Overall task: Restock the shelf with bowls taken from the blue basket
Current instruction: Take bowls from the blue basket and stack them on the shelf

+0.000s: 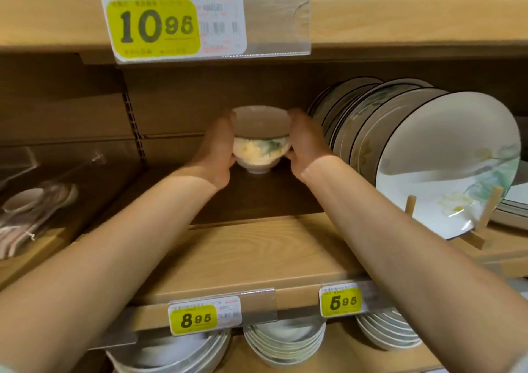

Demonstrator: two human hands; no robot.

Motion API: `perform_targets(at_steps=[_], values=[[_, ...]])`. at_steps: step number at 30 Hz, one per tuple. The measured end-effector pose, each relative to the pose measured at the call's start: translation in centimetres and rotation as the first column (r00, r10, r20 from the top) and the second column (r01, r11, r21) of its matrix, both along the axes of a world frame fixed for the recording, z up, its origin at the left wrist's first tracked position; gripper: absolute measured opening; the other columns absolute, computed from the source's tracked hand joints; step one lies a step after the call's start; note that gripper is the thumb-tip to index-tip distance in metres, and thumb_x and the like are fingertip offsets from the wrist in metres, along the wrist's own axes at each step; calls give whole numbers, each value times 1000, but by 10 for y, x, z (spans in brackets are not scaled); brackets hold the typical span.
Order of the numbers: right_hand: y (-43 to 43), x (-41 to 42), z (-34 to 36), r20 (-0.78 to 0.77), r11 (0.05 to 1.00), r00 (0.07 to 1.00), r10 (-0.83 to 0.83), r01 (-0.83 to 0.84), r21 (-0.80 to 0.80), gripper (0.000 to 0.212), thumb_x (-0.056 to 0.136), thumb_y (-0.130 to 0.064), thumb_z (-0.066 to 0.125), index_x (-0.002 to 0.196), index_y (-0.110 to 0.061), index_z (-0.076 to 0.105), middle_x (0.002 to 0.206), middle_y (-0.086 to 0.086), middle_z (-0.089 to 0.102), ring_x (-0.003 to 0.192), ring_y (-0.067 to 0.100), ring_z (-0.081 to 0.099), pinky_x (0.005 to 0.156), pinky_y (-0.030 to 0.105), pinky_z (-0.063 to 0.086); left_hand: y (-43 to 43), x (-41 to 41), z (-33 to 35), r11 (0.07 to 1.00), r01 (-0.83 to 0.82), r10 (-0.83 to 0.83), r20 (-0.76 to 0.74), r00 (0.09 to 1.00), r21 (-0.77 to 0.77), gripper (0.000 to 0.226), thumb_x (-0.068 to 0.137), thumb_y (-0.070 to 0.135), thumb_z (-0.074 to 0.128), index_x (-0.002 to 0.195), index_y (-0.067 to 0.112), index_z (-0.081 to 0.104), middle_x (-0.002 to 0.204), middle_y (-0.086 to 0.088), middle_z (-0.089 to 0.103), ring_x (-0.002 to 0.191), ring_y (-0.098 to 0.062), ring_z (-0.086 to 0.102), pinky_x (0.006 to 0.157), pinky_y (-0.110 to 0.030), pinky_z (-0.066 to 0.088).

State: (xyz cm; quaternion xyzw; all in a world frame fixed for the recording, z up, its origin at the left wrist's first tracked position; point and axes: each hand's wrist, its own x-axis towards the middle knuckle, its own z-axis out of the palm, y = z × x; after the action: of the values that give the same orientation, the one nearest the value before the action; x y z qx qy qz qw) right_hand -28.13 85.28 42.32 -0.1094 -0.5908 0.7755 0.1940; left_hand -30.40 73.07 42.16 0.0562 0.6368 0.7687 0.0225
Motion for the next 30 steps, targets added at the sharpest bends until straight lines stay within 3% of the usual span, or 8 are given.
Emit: perform_targets(at_steps=[2, 4, 8, 11, 13, 16, 21, 30], values=[[0, -22, 14, -38, 1000, 999, -29, 29, 7, 24, 101, -27, 39, 113, -14, 56, 113, 15, 60, 97, 28, 59, 84, 37, 51, 6, -18, 16, 999, -11, 8, -71, 997, -42, 30, 102, 41, 35, 104, 23, 58, 99, -2, 66, 86, -14, 62, 71, -27, 50], [1, -47, 20, -26, 996, 996, -82, 83, 33, 33, 102, -29, 37, 123, -11, 55, 113, 14, 58, 102, 30, 57, 94, 44, 50, 17, -39, 25, 996, -19, 10, -105, 994, -85, 39, 103, 41, 30, 117, 18, 57, 108, -6, 65, 85, -14, 62, 68, -27, 50], [3, -85, 13, -30, 975, 984, -175, 178, 131, 42, 103, -31, 34, 131, -6, 53, 128, 16, 56, 117, 34, 53, 102, 48, 44, 31, -69, 20, 988, -38, 12, -167, 986, -149, 47, 105, 37, 28, 131, 8, 54, 127, -16, 61, 114, -27, 59, 100, -38, 47], [6, -106, -4, -53, 958, 975, -215, 221, 183, 44, 104, -29, 31, 131, -4, 55, 135, 20, 54, 123, 33, 51, 106, 43, 39, 36, -87, 2, 989, -36, 17, -131, 991, -144, 50, 104, 38, 29, 131, 6, 56, 128, -19, 61, 118, -32, 57, 107, -44, 42], [8, -115, -12, -48, 948, 970, -239, 243, 203, 46, 104, -32, 31, 133, -4, 53, 138, 19, 52, 126, 33, 49, 108, 40, 36, 37, -99, -10, 988, -32, 14, -115, 993, -153, 51, 103, 39, 28, 129, 7, 58, 126, -18, 62, 117, -32, 58, 104, -41, 43], [10, -125, -21, -25, 935, 964, -265, 263, 239, 50, 104, -37, 31, 142, -6, 42, 145, 18, 45, 131, 33, 43, 106, 36, 32, 37, -110, -20, 985, -1, -21, -122, 992, -175, 50, 104, 39, 26, 127, 9, 58, 122, -15, 63, 109, -27, 59, 87, -32, 42], [13, -138, -28, 14, 937, 966, -257, 245, 249, 50, 102, -37, 32, 142, -8, 42, 143, 18, 45, 129, 34, 44, 105, 38, 33, 36, -122, -29, 978, 19, -36, -80, 996, -206, 52, 102, 44, 25, 129, 12, 55, 119, -15, 64, 106, -27, 61, 76, -33, 45], [11, -144, -31, 97, 904, 958, -270, 217, 368, 55, 102, -42, 28, 147, -11, 32, 149, 18, 38, 134, 37, 38, 109, 46, 30, 35, -128, -36, 955, 13, -27, -43, 999, -296, 54, 103, 44, 23, 137, 12, 49, 133, -15, 56, 119, -28, 54, 103, -41, 42]])
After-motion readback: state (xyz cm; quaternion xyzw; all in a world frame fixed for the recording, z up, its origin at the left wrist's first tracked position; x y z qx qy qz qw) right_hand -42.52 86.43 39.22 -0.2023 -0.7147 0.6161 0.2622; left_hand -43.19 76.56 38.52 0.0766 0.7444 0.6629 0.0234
